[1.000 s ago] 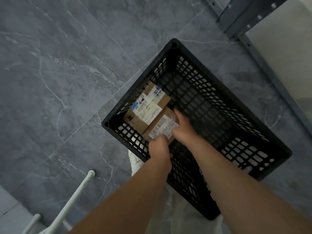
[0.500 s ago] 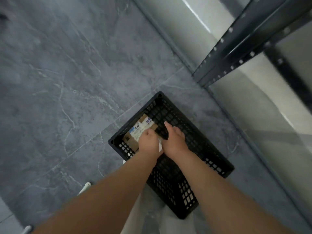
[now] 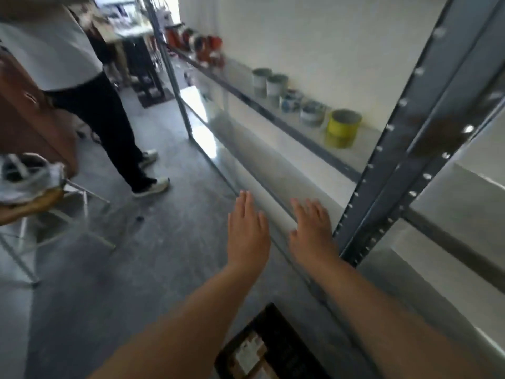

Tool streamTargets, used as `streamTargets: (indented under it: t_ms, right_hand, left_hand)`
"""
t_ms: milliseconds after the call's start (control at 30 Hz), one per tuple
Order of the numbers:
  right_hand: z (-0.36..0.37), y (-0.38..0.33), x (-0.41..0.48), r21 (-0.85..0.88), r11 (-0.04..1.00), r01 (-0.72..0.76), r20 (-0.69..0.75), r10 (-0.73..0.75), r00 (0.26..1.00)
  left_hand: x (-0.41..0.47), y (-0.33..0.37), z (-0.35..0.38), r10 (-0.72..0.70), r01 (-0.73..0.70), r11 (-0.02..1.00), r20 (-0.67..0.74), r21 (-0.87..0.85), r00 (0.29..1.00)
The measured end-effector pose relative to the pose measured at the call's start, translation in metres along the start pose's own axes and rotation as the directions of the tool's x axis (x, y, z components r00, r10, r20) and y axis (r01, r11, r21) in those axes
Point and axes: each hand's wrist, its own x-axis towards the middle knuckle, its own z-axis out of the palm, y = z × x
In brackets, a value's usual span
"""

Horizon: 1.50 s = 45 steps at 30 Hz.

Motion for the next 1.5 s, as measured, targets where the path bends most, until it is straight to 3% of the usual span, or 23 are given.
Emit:
streamTargets:
  t_ms: [100,167,300,467,667,767,1000,1133,1500]
  right_hand:
    - [-0.100,-0.033,-0.008,-0.061,0.994,0.095,-0.210,-0.106,0.972]
    - [-0.164,-0.057,-0.017,-0.061,0.990,0.130,-0.312,-0.142,0.939]
    - [-0.267,-0.096,-0.044,-0.137,0.980,0.142,-0.472,-0.191,0.861]
    - [-0.344,-0.135,-0.077,-0.250,0.966,0.072,-0.631,-0.219,0.744]
    - [-0.370,-0.170,-0.119,-0.274,0.958,-0.082,-0.642,-0.119,0.758]
    - [-0.380,-0.175,-0.138,-0.271,0.952,-0.141,-0.679,-0.085,0.729]
    - [-0.388,-0.138,-0.225,-0.351,0.870,-0.345,-0.686,0.011,0.727]
    - [-0.400,-0.115,-0.272,-0.288,0.825,-0.487,-0.723,0.147,0.676]
    - [-0.432,-0.082,-0.388,-0.197,0.709,-0.677,-0.814,0.266,0.516]
  left_hand:
    - [0.001,0.062,-0.085,0.147,-0.148,0.989,-0.235,0.013,0.961]
    - [-0.001,0.096,-0.134,0.258,-0.234,0.966,-0.316,0.114,0.913]
    - [-0.013,0.154,-0.208,0.374,-0.318,0.925,-0.356,0.207,0.856]
    - [-0.024,0.203,-0.261,0.545,-0.470,0.836,-0.340,0.283,0.766]
    - [-0.049,0.229,-0.293,0.659,-0.599,0.752,-0.326,0.277,0.678]
    - [-0.054,0.241,-0.296,0.689,-0.641,0.724,-0.316,0.255,0.652]
    - [-0.082,0.265,-0.271,0.749,-0.764,0.644,-0.230,0.035,0.621]
    - [-0.124,0.283,-0.263,0.813,-0.835,0.547,-0.202,-0.058,0.546]
    - [-0.262,0.362,-0.252,0.911,-0.935,0.313,-0.225,-0.167,0.345]
